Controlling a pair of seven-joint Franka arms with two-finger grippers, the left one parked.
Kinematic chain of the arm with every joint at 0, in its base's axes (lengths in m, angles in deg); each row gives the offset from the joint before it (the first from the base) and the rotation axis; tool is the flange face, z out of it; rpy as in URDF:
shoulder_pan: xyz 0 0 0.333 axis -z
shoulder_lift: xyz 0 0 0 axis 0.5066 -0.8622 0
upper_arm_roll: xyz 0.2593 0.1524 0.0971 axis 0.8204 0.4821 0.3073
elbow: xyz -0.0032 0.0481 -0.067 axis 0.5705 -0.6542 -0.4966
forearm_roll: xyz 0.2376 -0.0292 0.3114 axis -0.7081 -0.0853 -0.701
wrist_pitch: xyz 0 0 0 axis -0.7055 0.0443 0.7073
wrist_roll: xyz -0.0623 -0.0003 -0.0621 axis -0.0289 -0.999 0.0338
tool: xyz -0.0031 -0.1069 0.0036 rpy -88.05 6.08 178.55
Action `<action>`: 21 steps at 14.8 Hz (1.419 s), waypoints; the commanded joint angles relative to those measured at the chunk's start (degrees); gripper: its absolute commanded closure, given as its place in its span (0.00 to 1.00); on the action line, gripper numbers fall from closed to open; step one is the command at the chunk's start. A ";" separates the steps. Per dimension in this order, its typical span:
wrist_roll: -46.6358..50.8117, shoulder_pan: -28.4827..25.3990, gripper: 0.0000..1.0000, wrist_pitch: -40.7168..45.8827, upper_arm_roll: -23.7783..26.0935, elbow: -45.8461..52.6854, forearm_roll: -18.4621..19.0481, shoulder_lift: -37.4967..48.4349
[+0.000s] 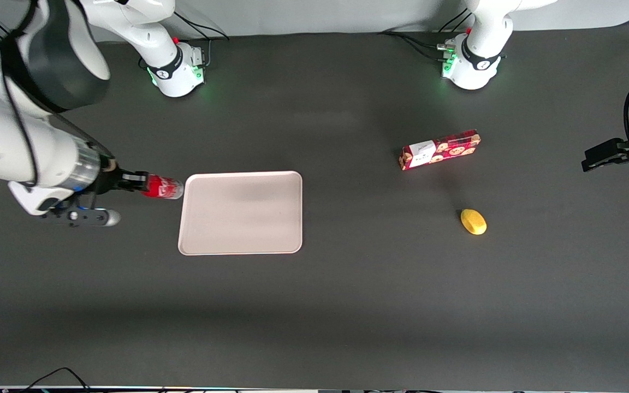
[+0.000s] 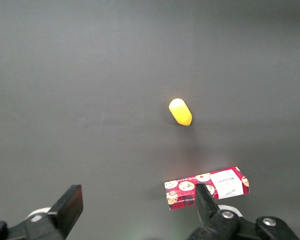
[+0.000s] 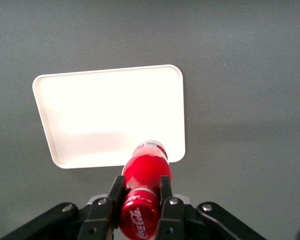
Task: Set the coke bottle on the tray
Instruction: 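Carry the held bottle over the white tray and lower it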
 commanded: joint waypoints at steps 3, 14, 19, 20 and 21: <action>3.00 0.47 1.00 -22.18 1.83 -21.52 3.99 4.02; 2.30 1.26 1.00 -43.30 1.57 -39.74 5.66 6.48; 3.00 1.35 1.00 -43.57 1.39 -39.57 6.45 5.87; 3.09 1.35 0.99 -43.48 1.22 -39.30 6.45 5.78; 3.44 1.35 0.54 -43.48 1.04 -38.78 6.45 5.34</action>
